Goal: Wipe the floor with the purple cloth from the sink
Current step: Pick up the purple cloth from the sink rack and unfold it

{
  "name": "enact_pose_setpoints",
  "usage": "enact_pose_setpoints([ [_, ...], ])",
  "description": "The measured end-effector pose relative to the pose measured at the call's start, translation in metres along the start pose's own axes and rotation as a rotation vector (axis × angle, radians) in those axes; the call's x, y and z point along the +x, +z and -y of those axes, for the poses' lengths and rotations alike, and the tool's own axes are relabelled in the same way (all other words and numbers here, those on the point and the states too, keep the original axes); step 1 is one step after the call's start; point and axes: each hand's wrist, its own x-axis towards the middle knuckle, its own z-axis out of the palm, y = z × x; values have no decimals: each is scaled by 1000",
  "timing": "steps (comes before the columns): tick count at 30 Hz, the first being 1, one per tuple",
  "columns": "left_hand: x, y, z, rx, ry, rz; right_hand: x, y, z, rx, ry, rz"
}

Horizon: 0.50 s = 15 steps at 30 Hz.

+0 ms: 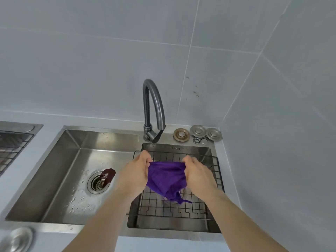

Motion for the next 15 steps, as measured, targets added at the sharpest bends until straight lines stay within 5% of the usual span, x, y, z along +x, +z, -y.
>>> enact_pose_setpoints([
  [15,-165,-158,-43,92,136,-272,-153,-135,112,13,-185,-176],
])
